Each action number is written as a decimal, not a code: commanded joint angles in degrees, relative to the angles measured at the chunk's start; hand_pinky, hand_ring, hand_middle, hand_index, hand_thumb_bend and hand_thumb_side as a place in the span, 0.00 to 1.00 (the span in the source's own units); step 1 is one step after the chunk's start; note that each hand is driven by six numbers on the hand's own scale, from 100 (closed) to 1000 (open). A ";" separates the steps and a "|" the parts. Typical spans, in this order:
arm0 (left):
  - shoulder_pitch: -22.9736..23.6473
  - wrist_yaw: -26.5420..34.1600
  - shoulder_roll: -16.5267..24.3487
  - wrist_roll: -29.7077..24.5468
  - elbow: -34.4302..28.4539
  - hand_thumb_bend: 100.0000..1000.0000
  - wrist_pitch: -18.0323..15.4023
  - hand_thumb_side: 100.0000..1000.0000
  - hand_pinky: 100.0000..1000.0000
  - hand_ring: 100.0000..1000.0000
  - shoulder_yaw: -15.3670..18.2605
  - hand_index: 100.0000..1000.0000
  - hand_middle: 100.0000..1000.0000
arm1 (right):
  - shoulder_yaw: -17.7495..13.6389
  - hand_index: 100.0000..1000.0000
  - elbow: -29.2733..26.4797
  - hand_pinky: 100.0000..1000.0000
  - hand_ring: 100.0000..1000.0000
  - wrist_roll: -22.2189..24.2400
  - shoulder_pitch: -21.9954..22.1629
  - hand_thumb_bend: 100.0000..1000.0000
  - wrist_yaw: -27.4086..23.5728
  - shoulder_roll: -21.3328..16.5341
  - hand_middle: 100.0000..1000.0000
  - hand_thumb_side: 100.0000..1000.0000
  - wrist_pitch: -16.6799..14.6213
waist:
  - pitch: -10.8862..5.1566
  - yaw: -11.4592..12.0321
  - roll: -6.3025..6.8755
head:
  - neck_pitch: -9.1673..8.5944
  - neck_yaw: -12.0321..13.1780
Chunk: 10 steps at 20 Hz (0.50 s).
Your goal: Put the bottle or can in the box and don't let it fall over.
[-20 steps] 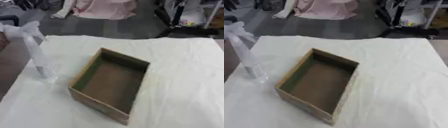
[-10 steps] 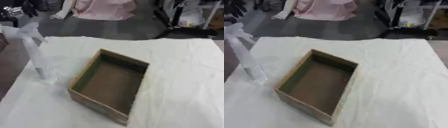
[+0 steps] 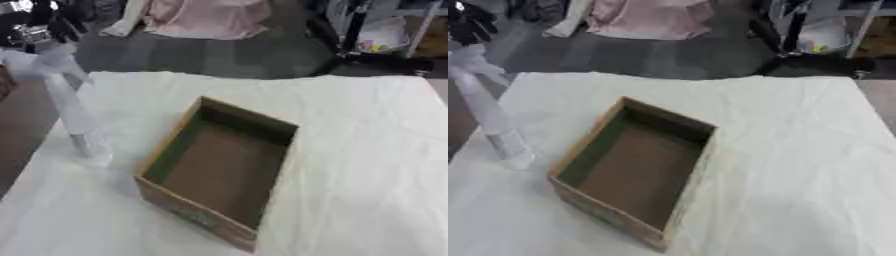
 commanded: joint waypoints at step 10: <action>1.06 -0.64 2.46 -1.97 0.52 0.15 -0.97 0.70 0.72 0.74 0.84 0.91 0.72 | -0.37 0.93 -1.36 0.94 0.94 0.29 -0.40 0.36 -0.22 -1.08 1.00 0.39 -0.27 | -0.52 -0.15 -0.17 | 0.36 0.22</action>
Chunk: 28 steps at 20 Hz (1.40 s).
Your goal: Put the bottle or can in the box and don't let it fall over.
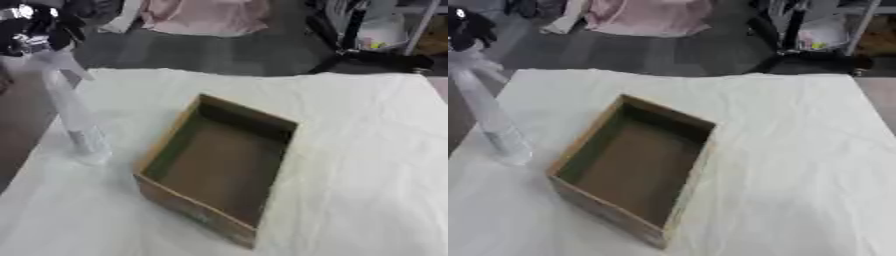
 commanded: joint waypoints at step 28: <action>1.05 -1.02 2.42 -6.42 -0.43 0.14 -3.18 0.29 0.68 0.72 0.21 0.86 0.72 | -0.53 0.93 -1.36 0.94 0.95 0.20 -0.37 0.36 -0.29 -0.62 1.00 0.39 -0.19 | -0.30 -0.21 -0.28 | -0.06 0.56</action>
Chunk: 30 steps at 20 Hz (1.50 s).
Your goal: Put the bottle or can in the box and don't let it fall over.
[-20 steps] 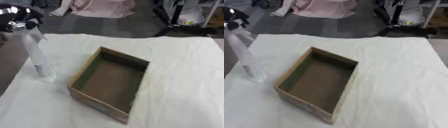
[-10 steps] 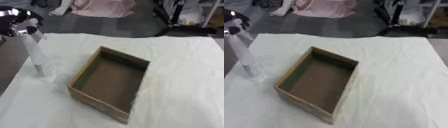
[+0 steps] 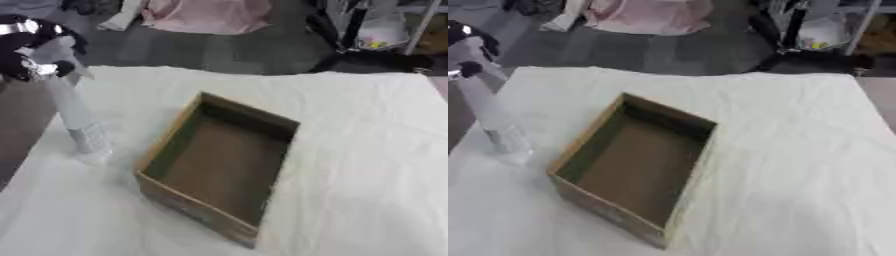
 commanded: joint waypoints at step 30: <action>-0.31 -2.96 2.07 -4.44 -0.79 0.00 -6.31 0.00 0.40 0.45 -0.30 0.58 0.42 | -0.80 0.93 -1.36 0.94 0.93 -0.44 -0.11 0.34 -0.61 -0.64 1.00 0.41 0.21 | -0.73 -0.16 0.04 | -0.13 0.27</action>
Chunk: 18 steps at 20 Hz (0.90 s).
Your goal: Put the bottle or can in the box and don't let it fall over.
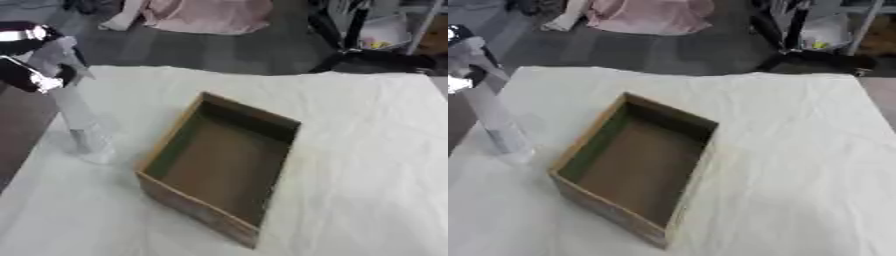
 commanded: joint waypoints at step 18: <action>-0.08 -3.91 1.83 -0.66 -0.91 0.00 -9.67 0.00 0.00 0.12 -0.09 0.22 0.11 | -0.97 0.93 -1.36 0.94 0.93 -0.46 -0.13 0.31 -0.72 -0.50 1.00 0.44 0.09 | -0.74 -0.38 0.04 | -0.58 -0.04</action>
